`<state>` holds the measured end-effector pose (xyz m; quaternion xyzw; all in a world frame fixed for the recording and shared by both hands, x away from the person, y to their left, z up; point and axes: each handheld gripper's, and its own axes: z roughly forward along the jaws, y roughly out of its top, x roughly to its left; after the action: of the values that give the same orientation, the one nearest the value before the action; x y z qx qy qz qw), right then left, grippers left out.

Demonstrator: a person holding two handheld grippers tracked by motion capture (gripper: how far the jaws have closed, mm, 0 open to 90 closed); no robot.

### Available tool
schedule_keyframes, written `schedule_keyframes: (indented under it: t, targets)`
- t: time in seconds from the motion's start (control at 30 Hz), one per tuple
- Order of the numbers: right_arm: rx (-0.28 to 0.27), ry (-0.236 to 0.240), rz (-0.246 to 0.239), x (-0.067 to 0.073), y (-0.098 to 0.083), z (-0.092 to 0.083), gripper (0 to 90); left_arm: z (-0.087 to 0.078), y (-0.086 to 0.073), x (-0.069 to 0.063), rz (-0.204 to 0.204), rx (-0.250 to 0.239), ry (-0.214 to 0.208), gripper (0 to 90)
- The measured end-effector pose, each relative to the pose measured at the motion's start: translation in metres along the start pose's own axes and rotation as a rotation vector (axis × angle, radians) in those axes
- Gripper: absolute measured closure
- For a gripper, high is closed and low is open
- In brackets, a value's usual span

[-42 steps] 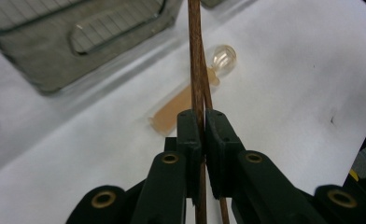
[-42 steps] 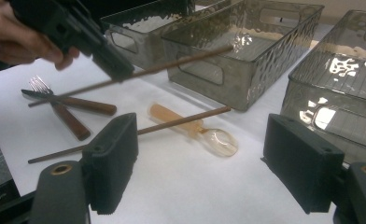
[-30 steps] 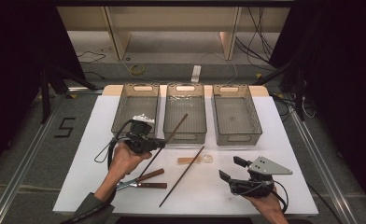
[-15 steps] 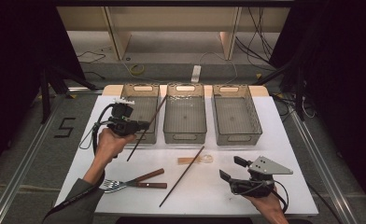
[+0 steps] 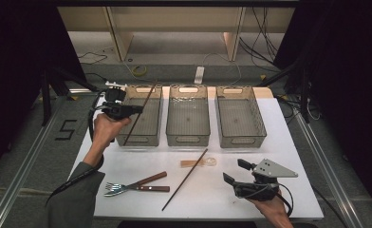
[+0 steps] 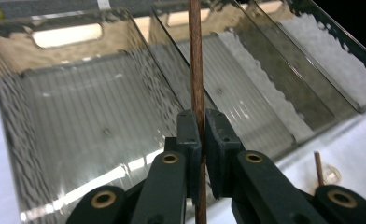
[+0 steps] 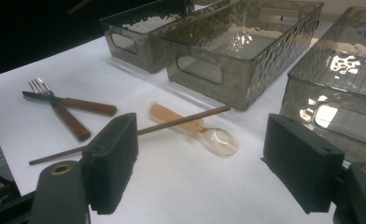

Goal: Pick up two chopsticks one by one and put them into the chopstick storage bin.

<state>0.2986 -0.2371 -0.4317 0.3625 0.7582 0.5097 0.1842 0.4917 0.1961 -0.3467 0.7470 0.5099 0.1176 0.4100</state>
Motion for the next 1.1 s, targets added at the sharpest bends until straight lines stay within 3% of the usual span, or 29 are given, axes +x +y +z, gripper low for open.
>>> schedule_keyframes:
  t: [0.23, 0.33, 0.4, 0.43, 0.53, 1.1]
  targets:
    - [-0.001, 0.009, 0.006, 0.0, 0.0, 0.0, 27.1, 0.015, 0.008, 0.029, -0.066, 0.005, 0.045, 84.3]
    - [0.002, 0.013, 0.005, 0.0, 0.0, 0.001, 27.1, 0.019, 0.011, 0.032, -0.041, 0.007, 0.076, 84.3]
    - [0.003, 0.015, 0.005, 0.0, 0.0, 0.001, 27.1, 0.023, 0.013, 0.029, 0.014, 0.029, 0.1, 84.2]
    - [0.003, 0.018, 0.005, 0.0, 0.0, 0.001, 27.1, 0.025, 0.014, 0.029, 0.022, 0.03, 0.112, 84.2]
    - [0.001, 0.017, 0.005, 0.0, 0.0, 0.001, 27.0, 0.027, 0.018, 0.033, 0.015, 0.015, 0.106, 84.2]
    - [0.004, 0.025, 0.006, 0.001, -0.001, 0.0, 27.0, 0.048, 0.019, 0.044, 0.015, 0.03, 0.145, 84.1]
